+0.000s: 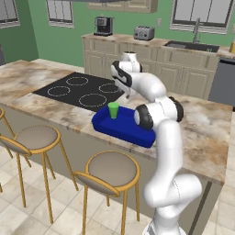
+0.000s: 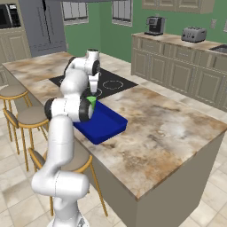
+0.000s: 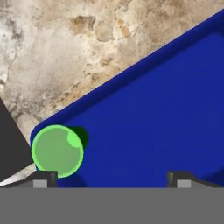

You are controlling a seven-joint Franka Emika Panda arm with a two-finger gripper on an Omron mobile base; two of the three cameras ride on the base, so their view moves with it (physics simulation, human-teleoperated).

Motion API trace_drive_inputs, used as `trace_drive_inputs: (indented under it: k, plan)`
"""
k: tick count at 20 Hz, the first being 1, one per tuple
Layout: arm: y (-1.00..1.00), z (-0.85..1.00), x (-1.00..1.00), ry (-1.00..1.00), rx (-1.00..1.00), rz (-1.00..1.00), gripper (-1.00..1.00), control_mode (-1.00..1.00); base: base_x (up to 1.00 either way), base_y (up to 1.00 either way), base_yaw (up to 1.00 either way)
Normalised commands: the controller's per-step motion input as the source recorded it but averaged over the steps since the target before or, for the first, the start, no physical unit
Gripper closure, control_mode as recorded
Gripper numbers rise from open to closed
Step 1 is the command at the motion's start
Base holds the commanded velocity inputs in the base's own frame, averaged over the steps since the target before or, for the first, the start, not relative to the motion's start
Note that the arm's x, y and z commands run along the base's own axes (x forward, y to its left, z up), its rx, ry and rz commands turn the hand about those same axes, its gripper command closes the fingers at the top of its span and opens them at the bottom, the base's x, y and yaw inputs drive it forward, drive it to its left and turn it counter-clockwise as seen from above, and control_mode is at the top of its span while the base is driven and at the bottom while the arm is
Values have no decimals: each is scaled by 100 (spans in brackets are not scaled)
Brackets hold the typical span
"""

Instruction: There is a tray on the dining counter. Grab the cup, mug, and pitcher and place them on the tray. The pitcher may be placed next to the tray if it cannot fit the tray.

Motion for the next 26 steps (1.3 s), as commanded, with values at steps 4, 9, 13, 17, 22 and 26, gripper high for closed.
trace_drive_inputs:
  k: [4, 9, 13, 17, 22, 26]
  plan:
    - [-62, 31, -100, -2, 2, -7, -100, -100, 0, 0, 0]
    - [-66, 22, -100, -6, 5, -9, -100, -100, 0, 0, 0]
    - [-45, 20, -100, -20, 1, -8, -100, -100, 0, 0, 0]
    - [-14, 29, -100, -27, 0, -5, -100, -100, 0, 0, 0]
    - [0, 48, -95, -20, 0, -3, -100, -100, 0, 0, 0]
    - [-1, 29, -84, -9, 0, 10, -100, -100, 0, 0, 0]
